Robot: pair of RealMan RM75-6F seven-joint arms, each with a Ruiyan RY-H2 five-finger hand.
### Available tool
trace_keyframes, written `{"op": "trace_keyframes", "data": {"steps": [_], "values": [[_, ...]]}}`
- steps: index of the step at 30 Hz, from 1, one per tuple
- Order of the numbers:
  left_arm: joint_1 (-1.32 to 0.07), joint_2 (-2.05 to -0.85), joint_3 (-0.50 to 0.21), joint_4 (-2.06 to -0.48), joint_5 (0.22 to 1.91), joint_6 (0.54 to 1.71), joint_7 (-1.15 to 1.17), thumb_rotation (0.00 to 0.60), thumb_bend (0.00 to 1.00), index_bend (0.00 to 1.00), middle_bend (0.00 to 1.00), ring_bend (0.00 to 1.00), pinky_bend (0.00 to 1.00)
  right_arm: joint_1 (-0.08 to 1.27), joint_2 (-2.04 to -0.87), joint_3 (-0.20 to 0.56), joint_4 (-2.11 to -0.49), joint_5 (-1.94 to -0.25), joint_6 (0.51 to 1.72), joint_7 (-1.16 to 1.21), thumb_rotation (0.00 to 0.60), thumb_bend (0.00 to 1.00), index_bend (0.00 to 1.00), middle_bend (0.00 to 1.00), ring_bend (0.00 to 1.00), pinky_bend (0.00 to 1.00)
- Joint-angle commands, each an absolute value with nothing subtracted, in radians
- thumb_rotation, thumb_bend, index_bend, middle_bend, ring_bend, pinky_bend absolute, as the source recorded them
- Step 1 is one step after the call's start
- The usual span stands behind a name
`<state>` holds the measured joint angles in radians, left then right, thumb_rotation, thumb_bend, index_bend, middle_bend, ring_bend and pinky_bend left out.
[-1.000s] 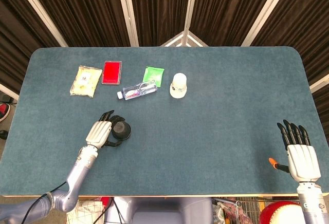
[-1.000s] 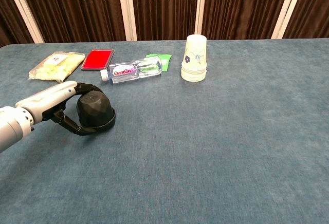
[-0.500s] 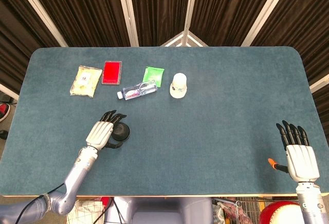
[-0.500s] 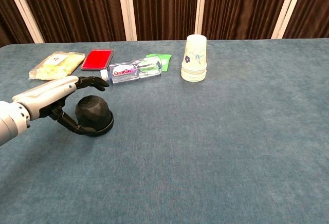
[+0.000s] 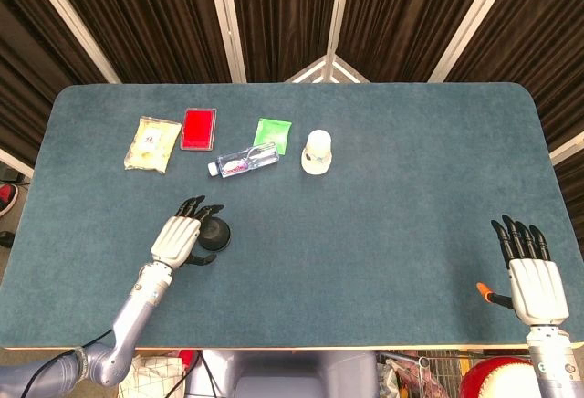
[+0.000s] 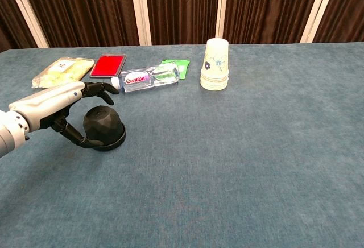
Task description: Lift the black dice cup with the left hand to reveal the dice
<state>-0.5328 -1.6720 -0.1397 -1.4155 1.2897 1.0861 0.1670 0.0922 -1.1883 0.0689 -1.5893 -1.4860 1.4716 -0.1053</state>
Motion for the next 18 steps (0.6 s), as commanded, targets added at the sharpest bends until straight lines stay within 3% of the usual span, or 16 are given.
{"op": "trace_keyframes", "data": {"steps": [1, 18], "values": [[-0.533, -1.675, -0.141, -1.412, 1.29, 1.092, 0.173, 0.6, 0.28, 0.16, 0.23, 0.0, 0.0, 0.097, -1.193, 0.07, -1.584, -1.482, 1.463, -0.105, 0.6, 0.15, 0.04, 0.02, 0.03, 0.05], [-0.533, -1.702, -0.149, -1.401, 1.267, 1.12, 0.223, 0.6, 0.42, 0.18, 0.33, 0.0, 0.0, 0.097, -1.193, 0.073, -1.582, -1.482, 1.467, -0.097, 0.6, 0.15, 0.04, 0.02, 0.03, 0.05]]}}
